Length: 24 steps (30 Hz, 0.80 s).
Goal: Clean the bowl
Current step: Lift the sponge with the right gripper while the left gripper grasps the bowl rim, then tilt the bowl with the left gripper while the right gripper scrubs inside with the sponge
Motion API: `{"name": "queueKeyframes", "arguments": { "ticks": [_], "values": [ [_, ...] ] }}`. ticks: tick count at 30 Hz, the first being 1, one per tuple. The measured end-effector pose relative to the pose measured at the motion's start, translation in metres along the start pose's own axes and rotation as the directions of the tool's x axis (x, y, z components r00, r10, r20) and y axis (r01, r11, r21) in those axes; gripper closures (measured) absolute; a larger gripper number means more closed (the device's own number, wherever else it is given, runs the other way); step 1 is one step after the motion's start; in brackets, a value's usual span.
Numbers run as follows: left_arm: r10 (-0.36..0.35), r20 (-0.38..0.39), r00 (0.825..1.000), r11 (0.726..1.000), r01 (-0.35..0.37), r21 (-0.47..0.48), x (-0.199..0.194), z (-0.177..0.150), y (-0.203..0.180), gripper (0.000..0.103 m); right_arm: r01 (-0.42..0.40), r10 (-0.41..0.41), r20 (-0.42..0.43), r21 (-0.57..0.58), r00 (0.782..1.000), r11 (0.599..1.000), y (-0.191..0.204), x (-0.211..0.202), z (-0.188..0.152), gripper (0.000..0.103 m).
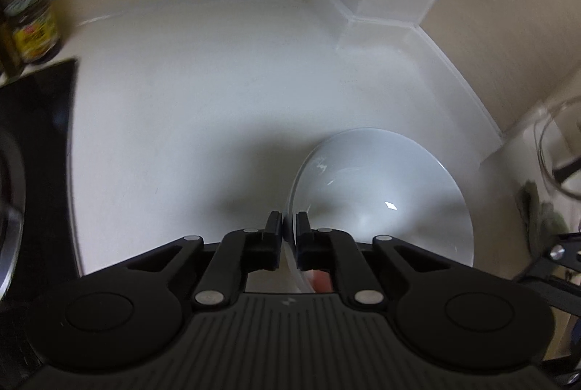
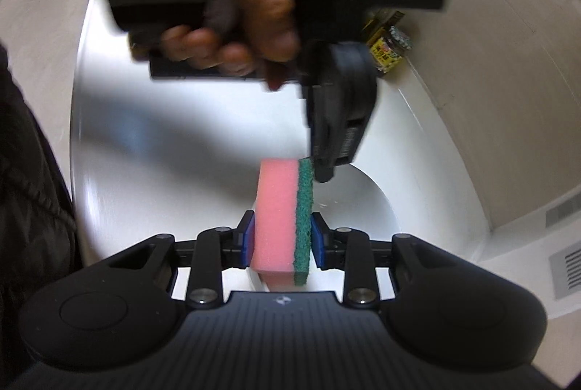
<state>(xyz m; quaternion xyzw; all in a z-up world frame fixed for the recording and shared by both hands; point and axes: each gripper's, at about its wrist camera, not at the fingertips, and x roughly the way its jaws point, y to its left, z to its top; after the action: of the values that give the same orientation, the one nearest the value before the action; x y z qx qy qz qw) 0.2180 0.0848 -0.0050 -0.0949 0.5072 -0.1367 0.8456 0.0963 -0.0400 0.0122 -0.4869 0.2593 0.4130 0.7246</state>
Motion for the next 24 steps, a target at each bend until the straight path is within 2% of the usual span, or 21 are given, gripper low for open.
{"name": "queueKeyframes", "arguments": {
  "ticks": [3, 4, 7, 9, 11, 14, 18, 20, 24],
  "values": [
    [-0.008, 0.0, 1.0, 1.0, 0.008, -0.002, 0.002, 0.003, 0.0, 0.095, 0.017, -0.02, -0.035, -0.078, 0.999, 0.997, 0.003, -0.002, -0.006, 0.077],
    [-0.011, 0.0, 1.0, 1.0, 0.011, -0.003, 0.002, 0.004, 0.0, 0.095, 0.02, -0.023, -0.038, -0.078, 0.999, 0.997, 0.003, -0.002, -0.006, 0.077],
    [-0.018, 0.003, 1.0, 0.999, 0.018, -0.028, 0.0, 0.0, 0.0, 0.085, 0.035, -0.037, -0.034, -0.055, 0.999, 0.998, 0.005, -0.001, -0.007, 0.077],
    [-0.013, 0.006, 1.0, 0.999, 0.014, -0.051, -0.004, -0.01, -0.001, 0.085, 0.044, -0.045, -0.031, -0.043, 0.999, 0.998, 0.007, 0.0, -0.007, 0.077],
    [-0.008, 0.008, 1.0, 0.999, 0.008, -0.053, -0.005, -0.017, -0.004, 0.087, 0.051, -0.052, -0.024, -0.029, 0.998, 0.998, 0.006, -0.002, -0.008, 0.077],
    [-0.013, -0.018, 1.0, 1.0, 0.013, -0.02, 0.0, -0.007, -0.005, 0.089, 0.055, -0.055, -0.017, -0.017, 0.998, 0.998, 0.005, -0.002, -0.009, 0.077],
    [0.011, -0.047, 0.999, 0.994, -0.006, 0.105, 0.011, 0.013, -0.018, 0.095, 0.046, -0.047, -0.02, -0.054, 0.999, 0.997, 0.004, -0.006, -0.012, 0.077],
    [0.017, -0.042, 0.999, 0.994, -0.012, 0.104, 0.013, 0.017, -0.021, 0.098, 0.035, -0.038, -0.037, -0.085, 0.999, 0.996, 0.001, -0.009, -0.016, 0.077],
    [0.027, -0.033, 0.999, 0.994, -0.024, 0.103, 0.016, 0.024, -0.029, 0.097, 0.022, -0.03, -0.061, -0.13, 0.998, 0.991, -0.004, -0.015, -0.026, 0.077]
  ]
}}
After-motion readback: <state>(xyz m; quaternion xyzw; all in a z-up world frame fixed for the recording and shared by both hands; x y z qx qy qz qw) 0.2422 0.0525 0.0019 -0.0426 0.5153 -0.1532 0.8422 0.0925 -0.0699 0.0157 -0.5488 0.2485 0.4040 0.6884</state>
